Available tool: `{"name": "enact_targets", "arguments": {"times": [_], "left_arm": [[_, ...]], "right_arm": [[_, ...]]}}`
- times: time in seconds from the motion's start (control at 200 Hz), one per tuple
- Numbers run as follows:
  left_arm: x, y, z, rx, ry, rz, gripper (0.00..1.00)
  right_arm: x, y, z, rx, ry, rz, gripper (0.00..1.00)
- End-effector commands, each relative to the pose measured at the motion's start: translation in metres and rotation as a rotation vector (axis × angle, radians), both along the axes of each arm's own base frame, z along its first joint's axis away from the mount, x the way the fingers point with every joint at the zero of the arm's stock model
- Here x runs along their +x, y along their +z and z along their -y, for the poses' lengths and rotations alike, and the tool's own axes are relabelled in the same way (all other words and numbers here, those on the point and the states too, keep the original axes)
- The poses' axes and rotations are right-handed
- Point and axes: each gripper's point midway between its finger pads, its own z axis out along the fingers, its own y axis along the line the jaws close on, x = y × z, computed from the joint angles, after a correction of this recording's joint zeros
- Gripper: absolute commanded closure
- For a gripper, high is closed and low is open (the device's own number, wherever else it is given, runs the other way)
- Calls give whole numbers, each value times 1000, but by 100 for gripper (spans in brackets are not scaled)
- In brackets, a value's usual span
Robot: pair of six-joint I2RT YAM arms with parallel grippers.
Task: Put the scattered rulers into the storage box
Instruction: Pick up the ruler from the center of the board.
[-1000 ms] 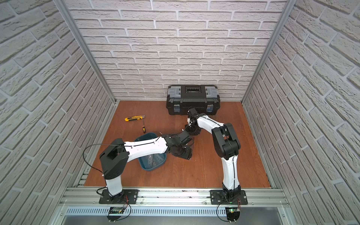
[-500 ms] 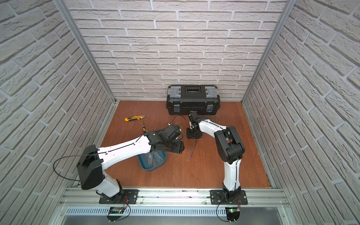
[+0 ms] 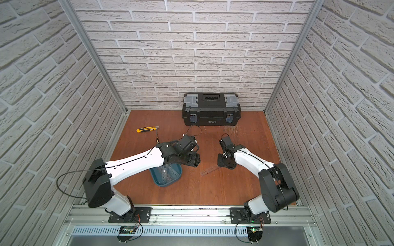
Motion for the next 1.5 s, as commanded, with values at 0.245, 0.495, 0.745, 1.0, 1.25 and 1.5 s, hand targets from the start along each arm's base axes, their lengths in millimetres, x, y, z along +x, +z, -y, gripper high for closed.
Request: {"name": "enact_targets", "arguments": {"times": [0.245, 0.495, 0.745, 1.0, 1.25, 1.5], "left_arm": [[2, 3, -7, 1, 5, 12, 35], [4, 19, -18, -2, 35, 47, 34], [4, 18, -33, 6, 66, 51, 34], [9, 22, -43, -9, 96, 66, 33], [15, 25, -50, -15, 111, 69, 33], [24, 25, -56, -26, 127, 58, 32]], "right_arm": [[-48, 23, -27, 48, 106, 98, 54], [-46, 8, -56, 85, 145, 79, 49], [-40, -3, -93, 101, 207, 61, 48], [-34, -16, -106, 91, 219, 47, 47], [-20, -34, -117, 79, 200, 25, 47], [23, -55, -125, 62, 133, 10, 47]]}}
